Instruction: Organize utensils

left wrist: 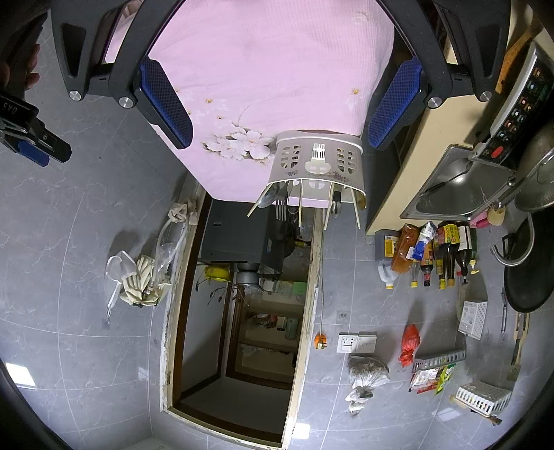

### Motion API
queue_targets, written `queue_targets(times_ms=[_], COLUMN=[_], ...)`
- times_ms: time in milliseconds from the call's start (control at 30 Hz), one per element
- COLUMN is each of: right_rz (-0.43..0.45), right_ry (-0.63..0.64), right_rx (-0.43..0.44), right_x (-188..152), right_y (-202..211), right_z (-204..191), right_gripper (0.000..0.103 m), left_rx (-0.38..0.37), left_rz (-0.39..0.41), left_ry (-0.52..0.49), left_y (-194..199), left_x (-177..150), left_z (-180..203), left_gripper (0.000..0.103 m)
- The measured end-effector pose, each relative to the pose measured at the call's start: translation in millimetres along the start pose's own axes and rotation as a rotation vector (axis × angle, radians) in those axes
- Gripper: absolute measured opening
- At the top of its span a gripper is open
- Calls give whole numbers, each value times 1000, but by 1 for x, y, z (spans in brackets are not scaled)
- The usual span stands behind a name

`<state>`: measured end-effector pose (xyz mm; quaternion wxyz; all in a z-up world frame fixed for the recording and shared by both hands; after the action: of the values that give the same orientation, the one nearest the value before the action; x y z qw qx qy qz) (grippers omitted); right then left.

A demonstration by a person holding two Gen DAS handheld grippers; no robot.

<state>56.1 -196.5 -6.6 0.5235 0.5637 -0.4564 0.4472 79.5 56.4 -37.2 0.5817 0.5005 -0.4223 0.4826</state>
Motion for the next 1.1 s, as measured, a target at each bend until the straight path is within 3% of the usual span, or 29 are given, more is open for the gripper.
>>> queue_targets(times_ms=[1100], right_rz=[-1], right_ry=[-1], right_rx=[-1], right_x=[3], right_y=[-1], right_z=[1], right_gripper=[101], left_rx=[-4], left_rz=[-4], left_ry=[-3], left_y=[-1], left_x=[-3], left_z=[-1], left_gripper=[102])
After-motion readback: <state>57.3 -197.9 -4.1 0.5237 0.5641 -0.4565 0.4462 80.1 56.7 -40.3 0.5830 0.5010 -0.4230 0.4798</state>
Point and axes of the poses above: each gripper's, at about its wrist camera, not at the fingertips, and y roughly against the way its jaws point, z to its right, x to its top, the point moved 6 cm from there along -y, roughly the way its jaws point, and after that the axes turned 13 degrees about z, right-handed, at the moved point
